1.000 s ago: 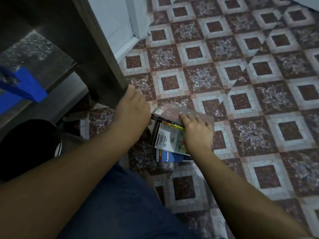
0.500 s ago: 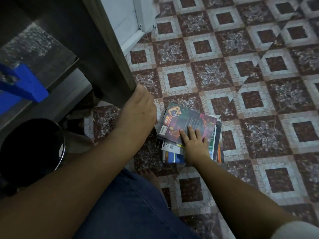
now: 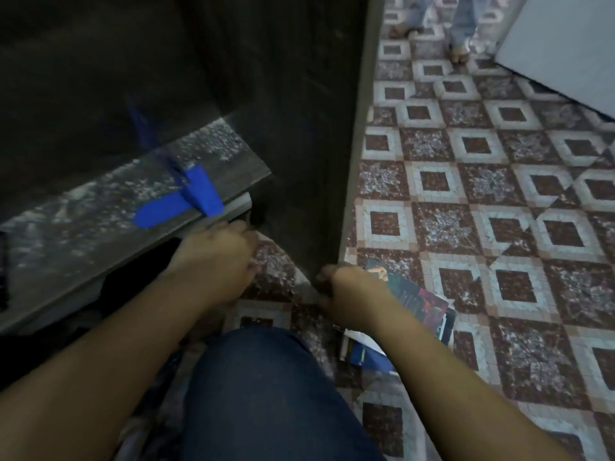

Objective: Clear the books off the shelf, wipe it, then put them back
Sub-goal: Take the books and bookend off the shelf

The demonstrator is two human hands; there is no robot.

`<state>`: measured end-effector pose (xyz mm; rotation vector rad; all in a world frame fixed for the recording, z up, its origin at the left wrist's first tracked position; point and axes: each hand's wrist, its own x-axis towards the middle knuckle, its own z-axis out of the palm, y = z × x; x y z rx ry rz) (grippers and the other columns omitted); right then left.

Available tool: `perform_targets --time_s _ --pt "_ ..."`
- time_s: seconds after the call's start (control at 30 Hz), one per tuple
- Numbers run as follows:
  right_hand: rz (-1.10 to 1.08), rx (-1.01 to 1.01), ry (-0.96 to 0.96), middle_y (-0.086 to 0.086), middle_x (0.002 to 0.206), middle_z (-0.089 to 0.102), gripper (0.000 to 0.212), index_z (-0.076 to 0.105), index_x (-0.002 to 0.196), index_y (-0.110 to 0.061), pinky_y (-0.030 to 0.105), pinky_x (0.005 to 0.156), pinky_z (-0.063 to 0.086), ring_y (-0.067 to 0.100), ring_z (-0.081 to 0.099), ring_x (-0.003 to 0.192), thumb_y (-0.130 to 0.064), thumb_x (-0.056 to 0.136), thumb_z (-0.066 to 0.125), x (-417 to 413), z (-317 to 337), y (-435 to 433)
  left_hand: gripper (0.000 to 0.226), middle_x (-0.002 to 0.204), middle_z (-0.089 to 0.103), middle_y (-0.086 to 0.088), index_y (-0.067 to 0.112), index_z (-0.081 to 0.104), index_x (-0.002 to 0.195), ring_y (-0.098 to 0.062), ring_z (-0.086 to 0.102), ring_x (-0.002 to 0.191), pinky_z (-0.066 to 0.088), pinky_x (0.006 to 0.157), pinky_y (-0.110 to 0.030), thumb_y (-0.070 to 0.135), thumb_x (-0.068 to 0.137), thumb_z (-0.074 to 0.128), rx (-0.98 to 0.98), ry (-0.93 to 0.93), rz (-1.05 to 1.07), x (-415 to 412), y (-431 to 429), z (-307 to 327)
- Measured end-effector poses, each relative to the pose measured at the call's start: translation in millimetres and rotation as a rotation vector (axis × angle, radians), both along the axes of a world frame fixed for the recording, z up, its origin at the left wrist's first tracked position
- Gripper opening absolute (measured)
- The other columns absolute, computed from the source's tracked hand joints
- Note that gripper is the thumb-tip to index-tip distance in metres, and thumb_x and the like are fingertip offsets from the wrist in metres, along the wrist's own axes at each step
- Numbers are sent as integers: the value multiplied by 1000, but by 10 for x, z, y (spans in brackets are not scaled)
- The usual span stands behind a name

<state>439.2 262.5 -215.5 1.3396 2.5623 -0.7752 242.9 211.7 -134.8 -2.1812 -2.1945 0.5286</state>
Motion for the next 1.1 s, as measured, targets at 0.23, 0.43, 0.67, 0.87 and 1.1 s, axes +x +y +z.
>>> perform_targets --time_s 0.23,0.43,0.67,0.87,1.1 --pt "288 246 166 5 113 57 33 55 117 -21 34 77 46 28 58 104 -35 88 55 -1130 1295 -315 50 124 55 0 26 54 127 -25 55 115 46 91 -37 53 86 57 262 -79 430 -999 -950 846" --pt "490 386 286 4 129 55 41 52 129 -25 36 89 46 27 55 117 -32 89 57 -2181 1945 -859 50 108 60 -15 11 65 114 -39 50 105 47 84 -48 42 76 72 621 87 658 -1729 -2020 1336" --pt "697 458 344 7 129 49 43 52 129 -17 39 92 48 30 52 117 -29 89 57 -3230 2053 -1398 74 132 46 -21 4 53 129 -39 34 129 29 104 -56 33 68 82 770 204 682 -2276 -2671 1549" --pt "766 428 357 6 156 25 66 29 149 -17 44 104 40 27 36 136 -27 91 59 -3809 1917 -1572 98 146 34 -17 2 29 145 -33 26 140 19 118 -44 31 67 82 734 104 733 -2476 -2714 1408" --pt "851 499 327 -2 162 10 72 10 154 -25 41 113 28 18 17 146 -22 96 53 -4061 1769 -1572 100 146 34 -17 1 29 145 -35 26 140 21 117 -48 18 61 80 786 121 751 -2510 -2702 1271"
